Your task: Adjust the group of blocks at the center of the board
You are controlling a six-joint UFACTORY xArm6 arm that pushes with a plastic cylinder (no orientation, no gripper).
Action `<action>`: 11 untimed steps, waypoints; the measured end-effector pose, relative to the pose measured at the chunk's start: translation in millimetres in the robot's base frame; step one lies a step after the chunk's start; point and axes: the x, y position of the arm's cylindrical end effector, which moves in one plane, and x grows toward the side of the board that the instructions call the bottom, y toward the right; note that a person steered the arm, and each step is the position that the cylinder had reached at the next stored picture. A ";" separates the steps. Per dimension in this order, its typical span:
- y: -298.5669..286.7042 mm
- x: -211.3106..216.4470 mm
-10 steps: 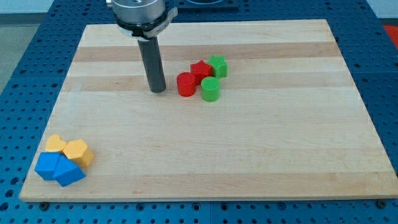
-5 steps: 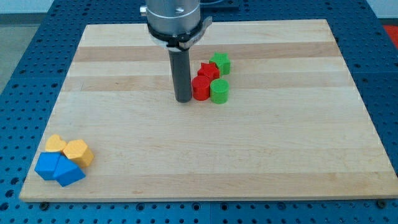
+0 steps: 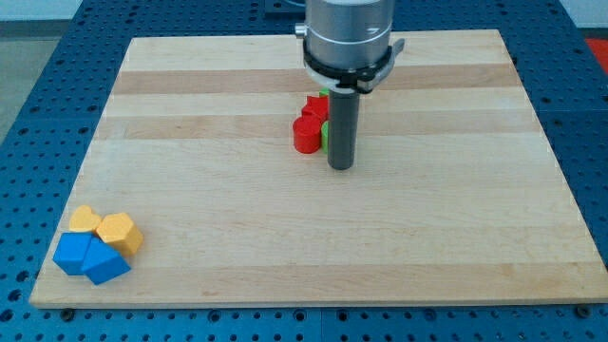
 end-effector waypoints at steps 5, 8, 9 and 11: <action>94.5 -109.9; -32.2 -179.3; -63.2 -165.1; -29.4 -145.9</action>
